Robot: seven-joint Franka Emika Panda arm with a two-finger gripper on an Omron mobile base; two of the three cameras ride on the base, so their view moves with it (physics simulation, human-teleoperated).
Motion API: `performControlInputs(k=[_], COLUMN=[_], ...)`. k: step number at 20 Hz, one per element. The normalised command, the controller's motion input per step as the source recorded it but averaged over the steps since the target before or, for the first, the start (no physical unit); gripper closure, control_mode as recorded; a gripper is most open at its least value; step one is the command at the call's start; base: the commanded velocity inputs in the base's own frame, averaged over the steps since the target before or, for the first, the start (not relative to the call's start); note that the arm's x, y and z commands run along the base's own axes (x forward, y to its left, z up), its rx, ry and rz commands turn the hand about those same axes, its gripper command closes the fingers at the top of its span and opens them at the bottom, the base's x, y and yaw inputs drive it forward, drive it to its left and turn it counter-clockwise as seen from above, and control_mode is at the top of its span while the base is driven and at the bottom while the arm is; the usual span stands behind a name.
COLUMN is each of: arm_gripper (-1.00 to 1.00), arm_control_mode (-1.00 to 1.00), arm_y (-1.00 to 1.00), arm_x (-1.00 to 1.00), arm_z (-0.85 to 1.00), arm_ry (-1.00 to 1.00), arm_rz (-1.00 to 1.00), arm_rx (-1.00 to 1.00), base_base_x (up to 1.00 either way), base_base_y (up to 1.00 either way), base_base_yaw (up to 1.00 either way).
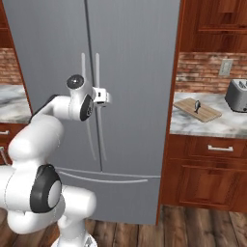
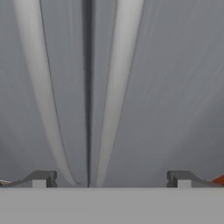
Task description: Retrieve a lemon from the fridge and place it on the cutting board with the fish.
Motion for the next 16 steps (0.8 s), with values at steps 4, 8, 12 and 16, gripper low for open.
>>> performControlInputs(k=[4, 8, 12, 16], arm_gripper=[-1.00, -1.00, -1.00, -1.00], arm_control_mode=[-1.00, -1.00, -1.00, -1.00], arm_y=[0.00, 0.00, 0.00, 0.00], arm_x=[0.28, 0.30, 0.33, 0.26], arm_z=[0.00, 0.00, 0.00, 0.00], arm_ry=[0.00, 0.00, 0.00, -0.06], arm_rz=[0.00, 0.00, 0.00, 0.00], arm_rx=[0.00, 0.02, 0.00, 0.00], base_base_x=[0.00, 0.00, 0.00, 0.00], base_base_y=[0.00, 0.00, 0.00, 0.00], base_base_yaw=[0.00, 0.00, 0.00, 0.00])
